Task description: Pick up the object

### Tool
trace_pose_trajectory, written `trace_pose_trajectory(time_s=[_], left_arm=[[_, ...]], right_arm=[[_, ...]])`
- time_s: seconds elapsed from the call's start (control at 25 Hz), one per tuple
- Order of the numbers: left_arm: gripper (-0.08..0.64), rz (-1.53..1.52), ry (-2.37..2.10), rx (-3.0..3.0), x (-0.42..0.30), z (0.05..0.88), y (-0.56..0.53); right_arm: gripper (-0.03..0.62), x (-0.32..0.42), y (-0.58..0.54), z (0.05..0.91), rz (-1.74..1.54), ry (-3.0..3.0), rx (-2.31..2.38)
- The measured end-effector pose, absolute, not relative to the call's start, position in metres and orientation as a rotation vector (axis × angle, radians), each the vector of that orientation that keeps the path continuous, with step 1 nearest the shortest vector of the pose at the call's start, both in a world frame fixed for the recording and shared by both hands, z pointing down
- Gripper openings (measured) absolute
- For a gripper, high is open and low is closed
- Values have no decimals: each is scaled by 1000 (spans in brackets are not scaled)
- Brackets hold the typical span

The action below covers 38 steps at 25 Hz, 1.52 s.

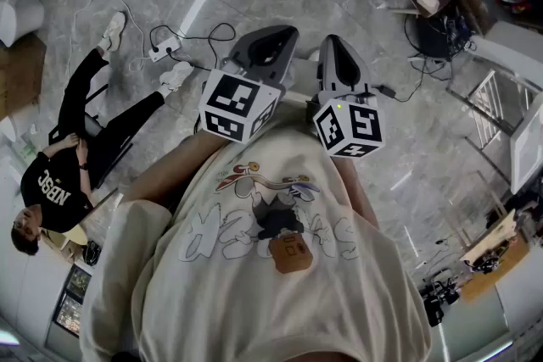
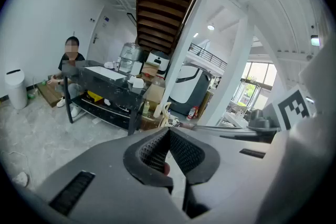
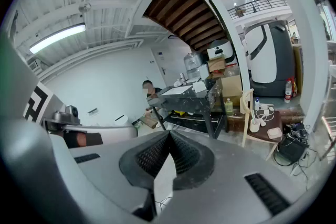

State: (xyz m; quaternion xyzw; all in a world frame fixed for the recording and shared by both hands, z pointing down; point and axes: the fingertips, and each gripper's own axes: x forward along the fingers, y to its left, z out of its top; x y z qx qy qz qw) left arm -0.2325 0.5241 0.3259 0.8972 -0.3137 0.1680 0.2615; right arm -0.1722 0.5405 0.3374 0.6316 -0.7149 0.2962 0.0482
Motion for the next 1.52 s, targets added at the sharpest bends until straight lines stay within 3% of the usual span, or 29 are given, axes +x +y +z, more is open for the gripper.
trace_pose_trajectory(time_s=[1.04,1.52], left_arm=[[14,536,-1120,2389,-116,305,551],[14,593,-1083,2294,-53,338,576]], right_arm=[[18,-14,575,321,1005,-2334,1891],[18,34,593,333,1123,-2392,1825]])
